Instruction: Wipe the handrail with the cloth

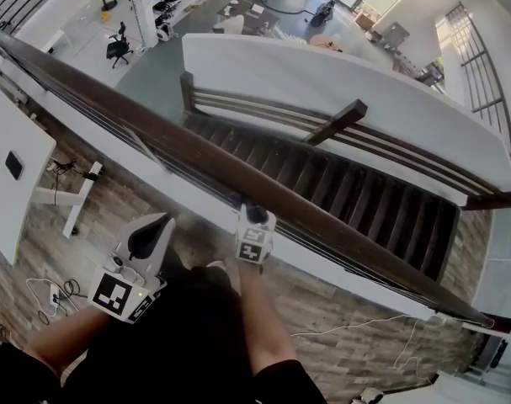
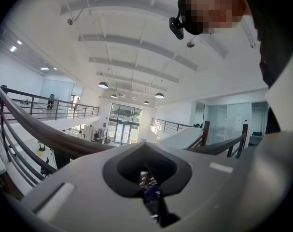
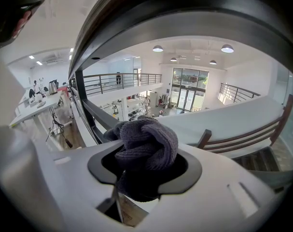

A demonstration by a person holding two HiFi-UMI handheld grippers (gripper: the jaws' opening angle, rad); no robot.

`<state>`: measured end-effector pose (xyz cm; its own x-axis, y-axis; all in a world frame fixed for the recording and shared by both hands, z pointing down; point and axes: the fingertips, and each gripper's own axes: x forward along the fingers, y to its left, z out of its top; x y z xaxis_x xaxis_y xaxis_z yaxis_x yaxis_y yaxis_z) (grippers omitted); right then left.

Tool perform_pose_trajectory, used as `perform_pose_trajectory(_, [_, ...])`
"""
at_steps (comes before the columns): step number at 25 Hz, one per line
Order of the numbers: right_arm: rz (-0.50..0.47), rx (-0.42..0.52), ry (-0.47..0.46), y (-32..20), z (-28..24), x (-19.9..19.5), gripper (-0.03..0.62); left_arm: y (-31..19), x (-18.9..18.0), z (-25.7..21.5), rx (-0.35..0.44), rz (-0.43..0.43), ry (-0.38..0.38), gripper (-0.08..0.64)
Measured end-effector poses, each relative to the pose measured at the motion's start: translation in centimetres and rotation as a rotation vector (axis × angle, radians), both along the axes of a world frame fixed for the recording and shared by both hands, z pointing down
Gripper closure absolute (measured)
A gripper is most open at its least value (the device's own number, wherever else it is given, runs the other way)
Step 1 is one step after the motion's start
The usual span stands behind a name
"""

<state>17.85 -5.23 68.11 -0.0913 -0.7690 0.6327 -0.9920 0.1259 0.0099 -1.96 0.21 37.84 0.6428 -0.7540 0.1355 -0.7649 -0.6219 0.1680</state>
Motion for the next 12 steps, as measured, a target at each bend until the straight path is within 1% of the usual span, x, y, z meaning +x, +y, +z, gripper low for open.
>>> perform_pose_trajectory(12, [0.049,0.003,-0.005,1.2,-0.2,2.0,0.407,0.2,0.7,0.5,-0.021,0.001,-0.016,0.560])
